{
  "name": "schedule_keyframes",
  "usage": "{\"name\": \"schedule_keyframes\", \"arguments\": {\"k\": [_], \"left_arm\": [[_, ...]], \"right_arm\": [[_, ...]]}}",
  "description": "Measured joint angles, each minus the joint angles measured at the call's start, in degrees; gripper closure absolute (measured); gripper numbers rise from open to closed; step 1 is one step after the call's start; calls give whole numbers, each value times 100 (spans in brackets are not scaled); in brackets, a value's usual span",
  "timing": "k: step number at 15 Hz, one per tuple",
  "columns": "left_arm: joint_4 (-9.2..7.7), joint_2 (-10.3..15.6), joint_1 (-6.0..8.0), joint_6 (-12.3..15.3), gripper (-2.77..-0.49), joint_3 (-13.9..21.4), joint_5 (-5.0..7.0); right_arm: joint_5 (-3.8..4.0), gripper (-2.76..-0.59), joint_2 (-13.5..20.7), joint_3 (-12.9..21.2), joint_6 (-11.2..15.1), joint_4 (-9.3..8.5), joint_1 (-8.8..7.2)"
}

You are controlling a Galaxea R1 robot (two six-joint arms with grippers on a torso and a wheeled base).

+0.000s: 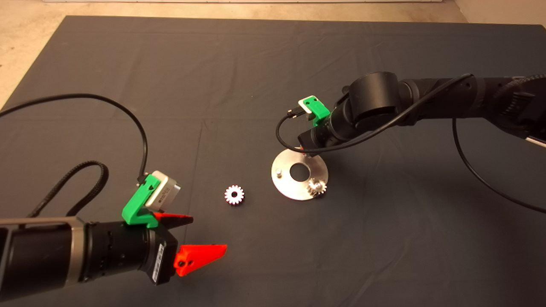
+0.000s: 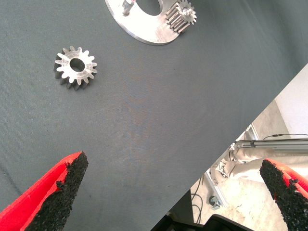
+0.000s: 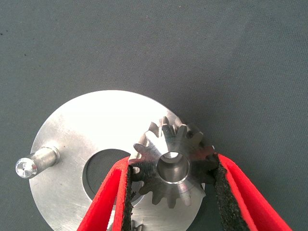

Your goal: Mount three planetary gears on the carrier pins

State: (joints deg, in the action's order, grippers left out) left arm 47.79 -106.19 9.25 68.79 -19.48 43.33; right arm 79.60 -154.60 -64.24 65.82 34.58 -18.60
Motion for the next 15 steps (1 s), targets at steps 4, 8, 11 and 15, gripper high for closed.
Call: {"name": "schedule_keyframes", "arguments": {"k": [4, 8, 11, 15], "left_arm": [[0, -2, 0, 0, -262, 0, 0], [0, -2, 0, 0, -262, 0, 0], [0, 1, 0, 0, -262, 0, 0], [0, -2, 0, 0, -262, 0, 0]], "right_arm": [[-6, -98, 16, 0, 0, 0, 2], [-8, -98, 18, 0, 0, 0, 2], [-12, -98, 35, 0, 0, 0, 0], [-12, -100, 49, 2, 0, 0, 1]]}}
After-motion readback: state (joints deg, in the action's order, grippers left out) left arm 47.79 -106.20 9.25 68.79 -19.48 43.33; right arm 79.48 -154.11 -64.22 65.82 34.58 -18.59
